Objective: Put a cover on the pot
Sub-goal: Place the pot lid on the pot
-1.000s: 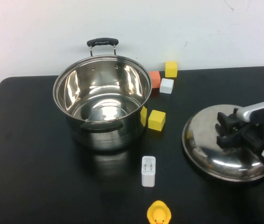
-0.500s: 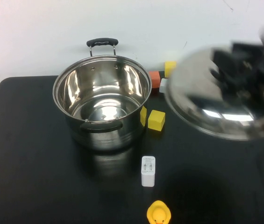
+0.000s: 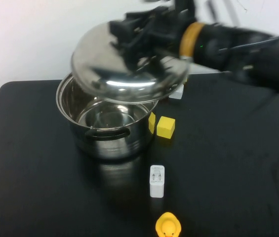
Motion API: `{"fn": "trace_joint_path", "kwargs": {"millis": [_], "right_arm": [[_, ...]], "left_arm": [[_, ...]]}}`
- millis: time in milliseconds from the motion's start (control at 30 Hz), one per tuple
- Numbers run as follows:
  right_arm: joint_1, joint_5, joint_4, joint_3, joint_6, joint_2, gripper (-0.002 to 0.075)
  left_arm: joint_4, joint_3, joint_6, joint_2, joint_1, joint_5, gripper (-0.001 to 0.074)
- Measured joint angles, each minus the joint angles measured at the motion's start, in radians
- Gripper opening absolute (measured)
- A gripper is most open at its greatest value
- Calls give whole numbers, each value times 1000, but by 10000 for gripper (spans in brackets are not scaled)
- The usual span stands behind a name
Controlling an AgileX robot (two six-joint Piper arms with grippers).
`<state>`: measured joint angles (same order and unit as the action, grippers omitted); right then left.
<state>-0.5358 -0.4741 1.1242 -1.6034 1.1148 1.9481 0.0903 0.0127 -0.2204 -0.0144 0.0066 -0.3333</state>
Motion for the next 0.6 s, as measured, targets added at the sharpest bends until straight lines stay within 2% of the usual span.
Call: {"fn": "trace_joint_path", "kwargs": {"millis": [300,600], "right_arm": [[-38,80,194,-311,197,291,332],[-67,69,350,-357,279,332,332]], "left_arm": [[0,0,-1,0,0,0,-2],[0,0,-1,0,0,0,-1]]}}
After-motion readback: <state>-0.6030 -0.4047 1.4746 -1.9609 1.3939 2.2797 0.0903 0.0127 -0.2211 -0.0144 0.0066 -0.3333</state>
